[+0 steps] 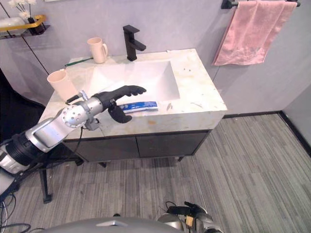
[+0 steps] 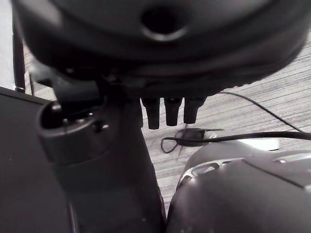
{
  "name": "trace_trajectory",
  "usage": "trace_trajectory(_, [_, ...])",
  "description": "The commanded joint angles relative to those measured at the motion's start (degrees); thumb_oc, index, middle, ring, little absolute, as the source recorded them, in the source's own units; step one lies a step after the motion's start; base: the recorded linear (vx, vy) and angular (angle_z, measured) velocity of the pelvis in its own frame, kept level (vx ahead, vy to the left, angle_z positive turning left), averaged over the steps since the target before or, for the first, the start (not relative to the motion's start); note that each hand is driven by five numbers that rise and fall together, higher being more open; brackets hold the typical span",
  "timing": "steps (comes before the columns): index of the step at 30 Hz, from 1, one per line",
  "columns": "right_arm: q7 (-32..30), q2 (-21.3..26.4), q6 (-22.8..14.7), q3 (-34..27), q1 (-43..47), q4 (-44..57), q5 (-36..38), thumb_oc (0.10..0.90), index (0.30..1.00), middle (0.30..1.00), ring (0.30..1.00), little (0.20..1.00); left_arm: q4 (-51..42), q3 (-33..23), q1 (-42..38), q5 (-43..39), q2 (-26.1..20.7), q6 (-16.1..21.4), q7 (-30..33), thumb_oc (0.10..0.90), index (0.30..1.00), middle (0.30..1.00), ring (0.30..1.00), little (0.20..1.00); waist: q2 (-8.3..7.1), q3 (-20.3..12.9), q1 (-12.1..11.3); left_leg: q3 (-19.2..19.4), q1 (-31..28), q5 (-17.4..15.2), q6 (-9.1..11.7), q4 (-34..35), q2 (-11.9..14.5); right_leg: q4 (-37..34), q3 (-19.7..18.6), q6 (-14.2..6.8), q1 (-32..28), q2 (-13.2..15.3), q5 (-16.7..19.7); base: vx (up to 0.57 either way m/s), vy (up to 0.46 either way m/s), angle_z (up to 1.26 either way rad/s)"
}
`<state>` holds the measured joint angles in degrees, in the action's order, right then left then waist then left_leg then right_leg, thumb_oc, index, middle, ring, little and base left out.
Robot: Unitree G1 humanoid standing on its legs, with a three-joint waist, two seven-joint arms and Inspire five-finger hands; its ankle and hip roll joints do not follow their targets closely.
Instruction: Organize the bathroom.
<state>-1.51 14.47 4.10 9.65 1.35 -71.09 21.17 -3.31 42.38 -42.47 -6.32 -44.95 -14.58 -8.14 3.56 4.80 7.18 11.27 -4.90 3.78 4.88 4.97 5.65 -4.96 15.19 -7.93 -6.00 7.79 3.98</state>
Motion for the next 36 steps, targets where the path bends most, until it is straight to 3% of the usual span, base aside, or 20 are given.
trace_trajectory(1, [-0.91, 3.31, 0.4, 1.64, -2.17, -2.03, 0.05, 0.8, 0.9, 0.9, 0.9, 0.9, 5.21, -2.29, -13.77, 2.83, -0.43, 2.7, 3.48, 0.8, 0.9, 0.9, 0.9, 0.9, -0.35, 1.37, 1.33, 0.98, -1.8, -5.35, -1.26, -0.88, -3.45, 0.47, -1.59, -0.69, -0.25, -5.26, -5.76, 0.05, 0.005, 0.0])
trace_trajectory(6, [-0.78, 3.89, 0.23, 1.33, -2.94, -1.5, -0.31, 0.8, 0.9, 0.9, 0.9, 0.9, 7.24, -2.04, -13.13, 4.47, -0.04, 3.43, 6.53, 0.8, 0.9, 0.9, 0.9, 0.9, -0.34, 2.07, 1.9, 1.13, -1.38, -5.44, -1.26, -1.06, -3.58, 0.61, -1.79, -0.59, 0.31, -5.22, -5.81, 0.02, 0.004, -0.05])
trace_trajectory(24, [-0.8, 4.5, -0.31, 1.29, -3.43, -0.27, 0.44, 0.8, 0.9, 0.9, 0.9, 0.9, 9.68, -0.3, -12.35, 10.66, 0.87, 3.72, 7.27, 0.8, 0.9, 0.9, 0.9, 0.9, -0.18, 3.17, 2.3, 1.53, -0.15, -5.71, -1.36, -2.29, -3.66, 1.32, -1.5, -0.27, 0.93, -4.95, -6.17, 0.0, 0.0, -0.01])
trace_trajectory(25, [-0.77, 4.51, -0.35, 1.22, -3.45, -0.29, 0.54, 0.8, 0.9, 0.9, 0.9, 0.9, 9.63, -0.18, -12.44, 10.81, 0.77, 3.65, 7.14, 0.709, 0.764, 0.764, 0.764, 0.764, -0.15, 3.18, 2.31, 1.54, -0.14, -5.69, -1.34, -2.33, -3.66, 1.34, -1.48, -0.28, 0.91, -4.94, -6.16, 0.0, 0.0, 0.0])
trace_trajectory(26, [-0.73, 4.51, -0.39, 1.17, -3.46, -0.3, 0.61, 0.8, 0.9, 0.9, 0.9, 0.9, 9.59, -0.09, -12.51, 11.03, 0.71, 3.55, 7.0, 0.665, 0.698, 0.698, 0.698, 0.698, -0.14, 3.19, 2.32, 1.54, -0.13, -5.69, -1.33, -2.37, -3.66, 1.36, -1.46, -0.28, 0.9, -4.92, -6.16, 0.0, 0.0, 0.0])
trace_trajectory(27, [-0.8, 4.46, -0.63, 1.16, -3.6, -0.26, 0.6, 0.8, 0.9, 0.9, 0.9, 0.9, 9.64, 0.27, -12.87, 12.07, 0.55, 3.31, 6.92, 0.555, 0.533, 0.533, 0.533, 0.533, -0.09, 3.22, 2.36, 1.56, -0.01, -5.68, -1.33, -2.57, -3.63, 1.47, -1.38, -0.27, 0.91, -4.86, -6.19, 0.0, 0.0, 0.0])
trace_trajectory(28, [-0.72, 4.52, -0.72, 1.23, -3.57, -0.26, 0.69, 0.8, 0.9, 0.9, 0.9, 0.9, 9.88, 0.65, -13.33, 13.2, 0.38, 3.15, 6.96, 0.4, 0.3, 0.3, 0.3, 0.3, -0.1, 3.24, 2.38, 1.56, 0.05, -5.67, -1.38, -2.69, -3.64, 1.57, -1.36, -0.25, 0.95, -4.81, -6.2, 0.0, 0.0, 0.0])
trace_trajectory(36, [-0.71, 4.79, -0.24, 1.27, -3.45, 0.07, -0.13, 0.8, 0.9, 0.9, 0.9, 0.9, 10.84, 2.06, -14.25, 14.12, -0.46, 3.69, 7.35, 0.4, 0.3, 0.3, 0.3, 0.3, 0.06, 3.2, 2.37, 1.77, 0.1, -5.72, -1.34, -2.55, -3.85, 1.46, -1.07, -0.32, 0.83, -4.68, -6.27, 0.0, 0.009, 0.0])
